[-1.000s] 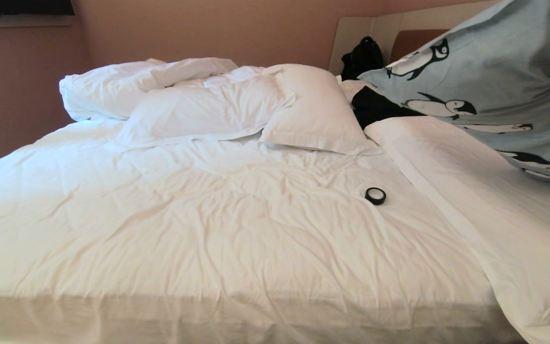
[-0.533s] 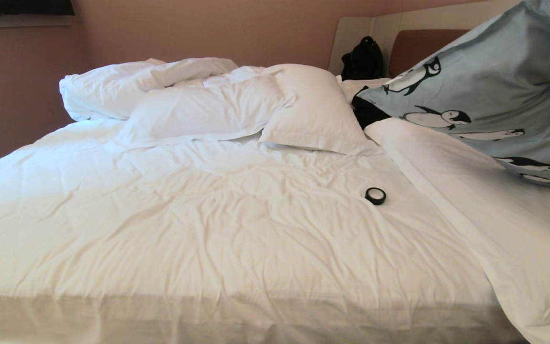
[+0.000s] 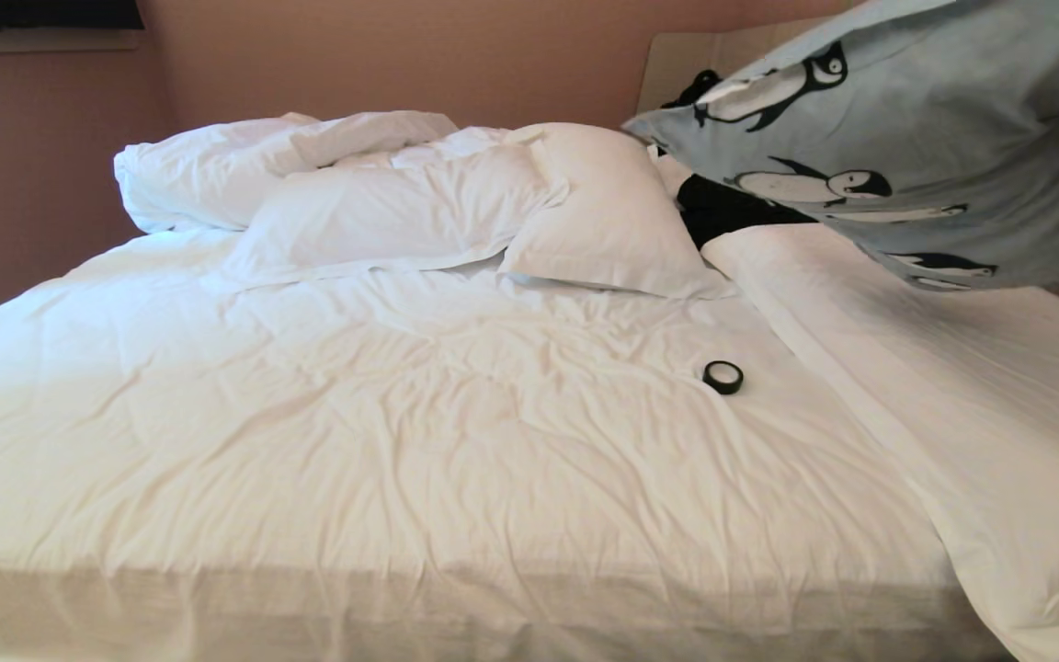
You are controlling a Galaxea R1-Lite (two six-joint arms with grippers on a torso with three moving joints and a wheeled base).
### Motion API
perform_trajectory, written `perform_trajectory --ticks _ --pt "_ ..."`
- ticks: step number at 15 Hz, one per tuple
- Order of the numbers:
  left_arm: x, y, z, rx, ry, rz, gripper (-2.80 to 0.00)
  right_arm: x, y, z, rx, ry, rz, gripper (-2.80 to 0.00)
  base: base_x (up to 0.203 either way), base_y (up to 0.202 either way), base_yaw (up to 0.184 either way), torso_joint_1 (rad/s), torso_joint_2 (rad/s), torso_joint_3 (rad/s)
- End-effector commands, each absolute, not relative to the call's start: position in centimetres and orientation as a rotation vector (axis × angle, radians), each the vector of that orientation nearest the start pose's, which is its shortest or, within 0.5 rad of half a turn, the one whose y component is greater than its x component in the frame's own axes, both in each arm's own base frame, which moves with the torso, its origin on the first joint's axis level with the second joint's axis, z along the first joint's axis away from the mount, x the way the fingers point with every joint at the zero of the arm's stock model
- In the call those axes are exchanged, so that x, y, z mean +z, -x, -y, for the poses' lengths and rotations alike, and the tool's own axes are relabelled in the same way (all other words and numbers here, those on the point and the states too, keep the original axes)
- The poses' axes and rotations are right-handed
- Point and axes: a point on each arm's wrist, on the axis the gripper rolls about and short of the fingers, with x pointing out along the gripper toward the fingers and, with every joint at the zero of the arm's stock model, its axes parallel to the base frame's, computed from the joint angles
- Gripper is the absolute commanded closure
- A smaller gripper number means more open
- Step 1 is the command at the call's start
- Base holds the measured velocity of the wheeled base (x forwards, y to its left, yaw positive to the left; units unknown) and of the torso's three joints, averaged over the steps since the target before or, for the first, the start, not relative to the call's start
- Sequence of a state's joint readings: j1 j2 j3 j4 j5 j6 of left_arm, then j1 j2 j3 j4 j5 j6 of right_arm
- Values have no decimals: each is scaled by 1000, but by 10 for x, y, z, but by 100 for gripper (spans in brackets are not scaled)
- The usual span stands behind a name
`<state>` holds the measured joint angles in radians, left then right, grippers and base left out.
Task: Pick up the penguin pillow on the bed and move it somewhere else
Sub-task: Place the pillow at the bedside
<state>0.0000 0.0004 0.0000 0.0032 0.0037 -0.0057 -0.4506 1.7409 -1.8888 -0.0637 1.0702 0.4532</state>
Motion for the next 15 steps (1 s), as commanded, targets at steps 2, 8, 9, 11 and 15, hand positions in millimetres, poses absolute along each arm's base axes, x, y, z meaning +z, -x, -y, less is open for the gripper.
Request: perform_trajectory --ticks 2,8,9,11,15 --pt "75 23 0 5 6 -5 0 421 -280 112 863 -162 27 0 0 0 0 0 0 0" --pt "75 23 0 5 6 -5 0 383 -333 151 842 -129 50 0 0 0 0 0 0 0" --pt "75 23 0 4 6 -5 0 380 -336 159 834 -102 71 0 0 0 0 0 0 0" --pt "75 23 0 5 6 -5 0 379 -336 169 864 -43 89 0 0 0 0 0 0 0" --pt "75 23 0 3 6 -5 0 385 -328 171 878 35 135 0 0 0 0 0 0 0"
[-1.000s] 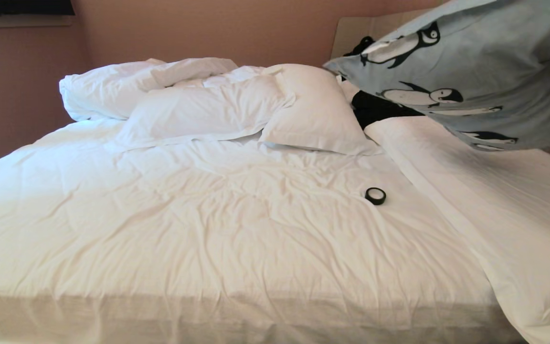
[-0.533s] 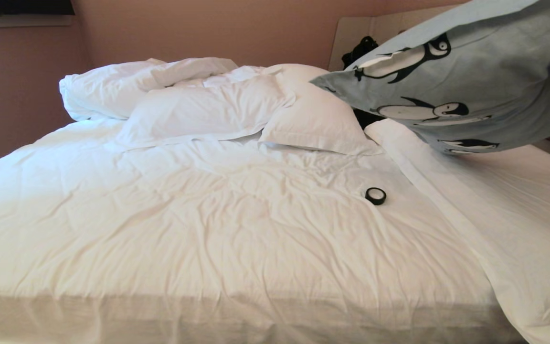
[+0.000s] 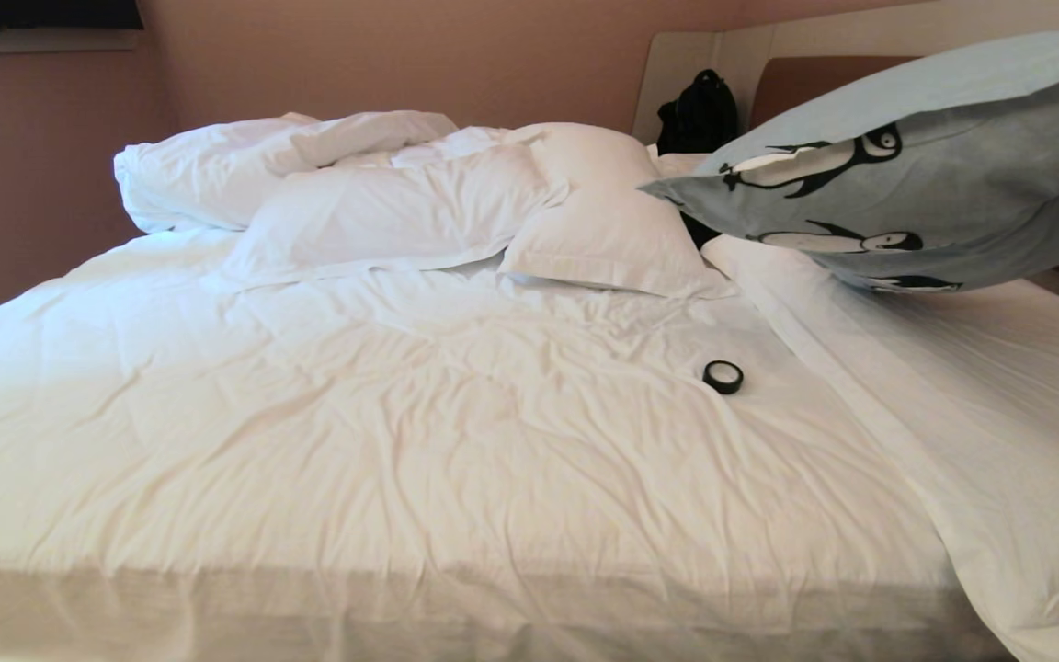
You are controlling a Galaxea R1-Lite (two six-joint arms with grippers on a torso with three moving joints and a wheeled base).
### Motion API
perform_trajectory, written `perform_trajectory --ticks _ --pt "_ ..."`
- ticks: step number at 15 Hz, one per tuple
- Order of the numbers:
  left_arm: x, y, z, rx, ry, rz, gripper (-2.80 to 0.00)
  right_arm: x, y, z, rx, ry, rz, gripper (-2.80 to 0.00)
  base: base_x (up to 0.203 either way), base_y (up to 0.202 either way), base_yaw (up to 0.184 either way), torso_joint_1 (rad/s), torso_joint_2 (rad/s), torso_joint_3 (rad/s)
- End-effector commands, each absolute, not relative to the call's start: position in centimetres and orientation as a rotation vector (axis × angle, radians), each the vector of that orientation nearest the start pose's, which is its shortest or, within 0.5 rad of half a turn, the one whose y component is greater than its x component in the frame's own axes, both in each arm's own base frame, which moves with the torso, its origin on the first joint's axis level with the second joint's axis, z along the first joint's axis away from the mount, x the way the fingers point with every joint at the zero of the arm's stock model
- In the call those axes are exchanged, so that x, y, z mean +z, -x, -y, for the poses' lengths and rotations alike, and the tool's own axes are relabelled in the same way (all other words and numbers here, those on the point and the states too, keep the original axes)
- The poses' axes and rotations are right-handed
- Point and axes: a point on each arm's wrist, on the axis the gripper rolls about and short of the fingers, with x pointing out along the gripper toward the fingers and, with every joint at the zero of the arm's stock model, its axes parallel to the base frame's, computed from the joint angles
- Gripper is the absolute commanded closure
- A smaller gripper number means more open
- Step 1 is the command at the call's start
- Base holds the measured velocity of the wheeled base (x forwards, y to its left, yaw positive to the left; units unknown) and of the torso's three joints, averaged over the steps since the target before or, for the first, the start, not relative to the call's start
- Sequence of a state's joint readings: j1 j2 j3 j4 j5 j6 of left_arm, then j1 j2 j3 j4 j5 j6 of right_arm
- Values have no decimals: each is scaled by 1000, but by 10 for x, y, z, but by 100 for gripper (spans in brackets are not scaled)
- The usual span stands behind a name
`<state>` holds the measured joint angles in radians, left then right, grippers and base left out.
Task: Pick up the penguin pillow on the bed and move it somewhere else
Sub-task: Place the pillow at the bedside
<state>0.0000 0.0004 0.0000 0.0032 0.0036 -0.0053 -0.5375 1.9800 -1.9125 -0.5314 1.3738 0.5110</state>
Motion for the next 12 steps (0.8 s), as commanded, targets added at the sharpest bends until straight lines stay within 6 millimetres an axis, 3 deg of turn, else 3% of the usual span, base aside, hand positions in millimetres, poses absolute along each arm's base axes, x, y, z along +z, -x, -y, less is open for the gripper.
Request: perform_trajectory --ticks 1,3,5,8,12 --pt "75 23 0 5 6 -5 0 385 -326 170 881 63 154 0 0 0 0 0 0 0" --pt "75 23 0 4 6 -5 0 385 -326 170 883 117 192 0 0 0 0 0 0 0" --pt "75 23 0 5 6 -5 0 372 -337 176 884 85 178 0 0 0 0 0 0 0" --pt "75 23 0 5 6 -5 0 324 -371 205 862 -30 116 0 0 0 0 0 0 0" --pt "75 23 0 4 6 -5 0 270 -384 261 775 -149 58 0 0 0 0 0 0 0"
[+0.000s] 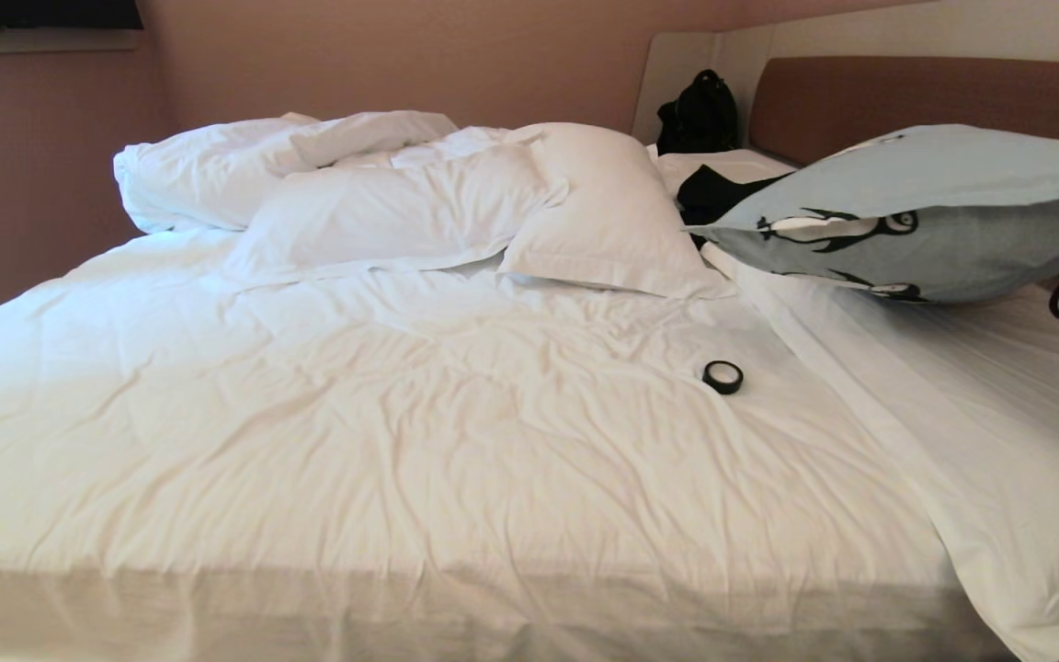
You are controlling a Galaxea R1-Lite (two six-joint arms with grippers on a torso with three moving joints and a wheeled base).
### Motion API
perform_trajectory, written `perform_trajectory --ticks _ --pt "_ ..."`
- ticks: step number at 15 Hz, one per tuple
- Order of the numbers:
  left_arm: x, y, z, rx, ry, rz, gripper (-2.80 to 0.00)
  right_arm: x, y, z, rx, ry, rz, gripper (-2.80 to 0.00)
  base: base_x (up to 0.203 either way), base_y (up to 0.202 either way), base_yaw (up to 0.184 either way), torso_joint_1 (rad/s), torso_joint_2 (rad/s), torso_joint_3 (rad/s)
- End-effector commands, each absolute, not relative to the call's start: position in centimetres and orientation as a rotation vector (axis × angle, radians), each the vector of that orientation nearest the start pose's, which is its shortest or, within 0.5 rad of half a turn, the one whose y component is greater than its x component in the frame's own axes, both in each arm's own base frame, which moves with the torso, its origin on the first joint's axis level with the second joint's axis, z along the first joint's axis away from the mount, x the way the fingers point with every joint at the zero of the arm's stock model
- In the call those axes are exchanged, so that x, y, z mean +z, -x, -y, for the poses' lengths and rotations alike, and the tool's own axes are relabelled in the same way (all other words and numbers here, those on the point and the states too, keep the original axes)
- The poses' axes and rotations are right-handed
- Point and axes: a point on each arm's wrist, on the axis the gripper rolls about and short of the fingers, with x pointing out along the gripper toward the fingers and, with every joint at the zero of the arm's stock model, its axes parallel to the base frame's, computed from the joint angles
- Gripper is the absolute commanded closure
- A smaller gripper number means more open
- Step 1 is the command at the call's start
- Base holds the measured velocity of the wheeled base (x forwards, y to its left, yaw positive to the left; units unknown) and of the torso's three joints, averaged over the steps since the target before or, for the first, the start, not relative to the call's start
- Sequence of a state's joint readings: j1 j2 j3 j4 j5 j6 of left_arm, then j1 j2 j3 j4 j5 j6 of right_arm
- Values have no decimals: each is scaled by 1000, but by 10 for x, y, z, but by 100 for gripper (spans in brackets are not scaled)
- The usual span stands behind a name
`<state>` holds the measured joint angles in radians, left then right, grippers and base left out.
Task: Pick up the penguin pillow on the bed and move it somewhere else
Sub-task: Place the pillow at the bedside
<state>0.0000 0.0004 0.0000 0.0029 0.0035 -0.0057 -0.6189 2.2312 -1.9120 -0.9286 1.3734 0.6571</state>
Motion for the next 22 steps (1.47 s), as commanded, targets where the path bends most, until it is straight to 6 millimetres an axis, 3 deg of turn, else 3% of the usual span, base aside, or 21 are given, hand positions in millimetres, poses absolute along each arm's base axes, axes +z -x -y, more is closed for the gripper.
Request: perform_trajectory --ticks 1,6,12,13,16,20,22 --pt "75 23 0 3 6 -5 0 254 -386 273 760 -174 48 0 0 0 0 0 0 0" --pt "75 23 0 5 6 -5 0 208 -383 304 733 -295 32 0 0 0 0 0 0 0" --pt "75 23 0 4 6 -5 0 216 -376 305 731 -270 51 0 0 0 0 0 0 0" --pt "75 23 0 5 6 -5 0 217 -375 304 733 -256 57 -280 0 0 0 0 0 0" --pt "75 23 0 5 6 -5 0 235 -363 301 730 -236 71 -280 0 0 0 0 0 0" --pt "75 23 0 3 6 -5 0 284 -336 292 720 -425 43 -280 0 0 0 0 0 0" --pt "75 23 0 5 6 -5 0 291 -325 298 700 -506 21 -280 0 0 0 0 0 0"
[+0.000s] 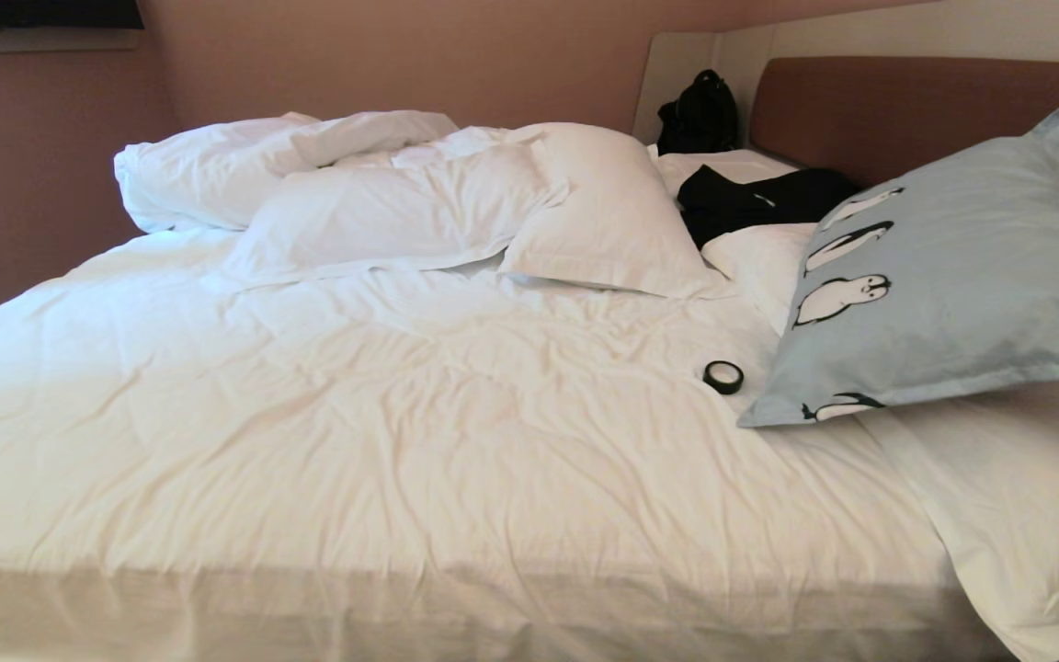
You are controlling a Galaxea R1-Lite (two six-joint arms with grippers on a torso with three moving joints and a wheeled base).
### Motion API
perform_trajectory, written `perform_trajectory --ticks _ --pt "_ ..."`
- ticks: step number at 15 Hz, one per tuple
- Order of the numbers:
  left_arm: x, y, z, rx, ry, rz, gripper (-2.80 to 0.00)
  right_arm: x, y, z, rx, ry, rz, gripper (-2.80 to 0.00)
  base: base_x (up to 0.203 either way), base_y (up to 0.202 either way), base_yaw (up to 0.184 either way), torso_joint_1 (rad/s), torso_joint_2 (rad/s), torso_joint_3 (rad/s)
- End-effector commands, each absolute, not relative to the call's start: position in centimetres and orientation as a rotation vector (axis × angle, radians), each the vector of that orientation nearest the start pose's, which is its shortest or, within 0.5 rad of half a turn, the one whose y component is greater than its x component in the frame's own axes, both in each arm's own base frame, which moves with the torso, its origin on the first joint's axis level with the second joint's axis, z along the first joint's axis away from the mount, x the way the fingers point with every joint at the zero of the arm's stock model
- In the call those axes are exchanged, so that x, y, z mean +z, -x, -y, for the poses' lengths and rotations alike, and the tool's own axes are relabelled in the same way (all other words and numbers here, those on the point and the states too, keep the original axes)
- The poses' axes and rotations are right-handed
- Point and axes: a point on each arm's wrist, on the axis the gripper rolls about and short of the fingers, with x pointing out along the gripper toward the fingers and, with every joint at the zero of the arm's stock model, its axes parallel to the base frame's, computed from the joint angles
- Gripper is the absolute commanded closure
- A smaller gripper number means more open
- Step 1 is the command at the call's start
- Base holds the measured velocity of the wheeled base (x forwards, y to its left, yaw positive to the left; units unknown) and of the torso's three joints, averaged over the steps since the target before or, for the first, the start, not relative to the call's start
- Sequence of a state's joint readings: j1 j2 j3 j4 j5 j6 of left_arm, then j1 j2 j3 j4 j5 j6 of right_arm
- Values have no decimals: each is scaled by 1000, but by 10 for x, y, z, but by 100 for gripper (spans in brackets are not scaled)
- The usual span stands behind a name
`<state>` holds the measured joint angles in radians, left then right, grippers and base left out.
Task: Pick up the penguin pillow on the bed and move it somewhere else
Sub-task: Place the pillow at the bedside
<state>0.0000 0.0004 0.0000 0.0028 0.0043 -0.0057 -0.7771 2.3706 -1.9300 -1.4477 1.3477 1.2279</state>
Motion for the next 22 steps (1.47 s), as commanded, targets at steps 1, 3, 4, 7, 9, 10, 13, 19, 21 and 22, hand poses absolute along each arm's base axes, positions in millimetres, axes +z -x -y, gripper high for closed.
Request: perform_trajectory --ticks 1,3,4,7,9,10,13,19,21,22 --pt "75 23 0 5 6 -5 0 291 -323 300 694 -526 15 -280 0 0 0 0 0 0" --pt "75 23 0 5 6 -5 0 293 -310 313 655 -603 -1 -280 0 0 0 0 0 0" --pt "75 23 0 4 6 -5 0 294 -302 318 636 -642 -8 -280 0 0 0 0 0 0" --pt "75 23 0 3 6 -5 0 312 -272 329 583 -850 -47 -280 0 0 0 0 0 0" --pt "75 23 0 5 6 -5 0 335 -250 322 567 -982 -99 -280 0 0 0 0 0 0" --pt "75 23 0 3 6 -5 0 349 -241 313 563 -1019 -154 -280 0 0 0 0 0 0" --pt "75 23 0 5 6 -5 0 386 -223 279 566 -1039 -269 -280 0 0 0 0 0 0" --pt "75 23 0 5 6 -5 0 461 -177 177 654 -970 -310 0 0 0 0 0 0 0" --pt "75 23 0 5 6 -5 0 479 -155 148 669 -917 -296 0 0 0 0 0 0 0" --pt "75 23 0 4 6 -5 0 488 -141 132 675 -882 -284 0 0 0 0 0 0 0"
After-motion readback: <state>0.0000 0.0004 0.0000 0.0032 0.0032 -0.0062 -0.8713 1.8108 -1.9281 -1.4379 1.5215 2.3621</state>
